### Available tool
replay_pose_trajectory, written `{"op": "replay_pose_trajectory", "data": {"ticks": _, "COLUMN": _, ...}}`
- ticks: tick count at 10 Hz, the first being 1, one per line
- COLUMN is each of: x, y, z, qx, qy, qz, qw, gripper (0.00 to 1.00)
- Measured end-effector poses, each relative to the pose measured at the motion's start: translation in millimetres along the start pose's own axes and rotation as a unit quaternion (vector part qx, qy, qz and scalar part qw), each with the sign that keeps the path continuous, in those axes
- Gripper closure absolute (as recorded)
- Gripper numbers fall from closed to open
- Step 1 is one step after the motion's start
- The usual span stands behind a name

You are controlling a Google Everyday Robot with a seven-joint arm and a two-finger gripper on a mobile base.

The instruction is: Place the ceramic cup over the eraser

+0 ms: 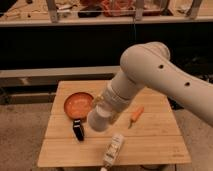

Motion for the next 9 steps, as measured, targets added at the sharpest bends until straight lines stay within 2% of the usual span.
{"op": "replay_pose_trajectory", "data": {"ticks": 1, "x": -0.2, "y": -0.6, "z": 2.4, "qx": -0.002, "qy": 0.003, "qz": -0.004, "qw": 1.0000, "gripper": 1.00}}
{"op": "replay_pose_trajectory", "data": {"ticks": 4, "x": -7.9, "y": -16.7, "z": 29.2, "qx": 0.000, "qy": 0.005, "qz": -0.014, "qw": 0.9999, "gripper": 1.00}}
{"op": "replay_pose_trajectory", "data": {"ticks": 7, "x": -18.8, "y": -35.0, "z": 42.6, "qx": -0.008, "qy": 0.009, "qz": -0.032, "qw": 0.9994, "gripper": 1.00}}
{"op": "replay_pose_trajectory", "data": {"ticks": 9, "x": -20.7, "y": -44.5, "z": 59.6, "qx": -0.014, "qy": 0.006, "qz": -0.038, "qw": 0.9991, "gripper": 1.00}}
